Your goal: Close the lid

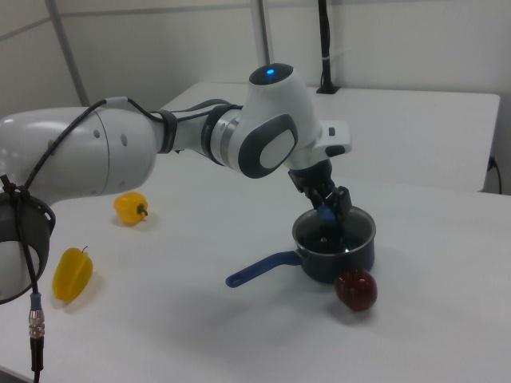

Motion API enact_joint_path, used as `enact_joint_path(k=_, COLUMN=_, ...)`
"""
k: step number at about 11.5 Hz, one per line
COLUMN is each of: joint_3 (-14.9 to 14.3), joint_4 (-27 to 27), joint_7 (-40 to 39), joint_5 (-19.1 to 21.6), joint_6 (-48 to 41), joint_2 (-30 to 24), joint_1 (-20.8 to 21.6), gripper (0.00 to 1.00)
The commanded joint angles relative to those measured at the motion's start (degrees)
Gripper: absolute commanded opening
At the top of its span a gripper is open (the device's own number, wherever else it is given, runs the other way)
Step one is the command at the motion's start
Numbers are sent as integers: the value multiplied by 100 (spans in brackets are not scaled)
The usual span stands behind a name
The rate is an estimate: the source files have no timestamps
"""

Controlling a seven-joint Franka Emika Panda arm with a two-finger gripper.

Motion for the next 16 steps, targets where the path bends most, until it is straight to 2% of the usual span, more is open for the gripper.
enact_joint_path(k=1, joint_3=7, joint_4=-236, joint_7=-58, joint_5=97, joint_6=-1, joint_2=-141, joint_1=-49, gripper=41)
enact_joint_path(k=3, joint_3=7, joint_4=-236, joint_7=-50, joint_5=97, joint_6=16, joint_2=-133, joint_1=-41, gripper=52)
enact_joint_path(k=4, joint_3=7, joint_4=-236, joint_7=-50, joint_5=97, joint_6=16, joint_2=-133, joint_1=-41, gripper=79)
enact_joint_path(k=5, joint_3=7, joint_4=-228, joint_7=-41, joint_5=97, joint_6=-1, joint_2=-150, joint_1=-41, gripper=100)
enact_joint_path(k=7, joint_3=7, joint_4=-210, joint_7=-58, joint_5=89, joint_6=-97, joint_2=-299, joint_1=-6, gripper=100)
enact_joint_path(k=9, joint_3=15, joint_4=-193, joint_7=-67, joint_5=-60, joint_6=-693, joint_2=-624, joint_1=99, gripper=100)
enact_joint_path(k=12, joint_3=16, joint_4=-192, joint_7=-59, joint_5=-385, joint_6=-1614, joint_2=-1098, joint_1=634, gripper=100)
enact_joint_path(k=16, joint_3=24, joint_4=-262, joint_7=660, joint_5=-386, joint_6=-3169, joint_2=-1915, joint_1=1750, gripper=100)
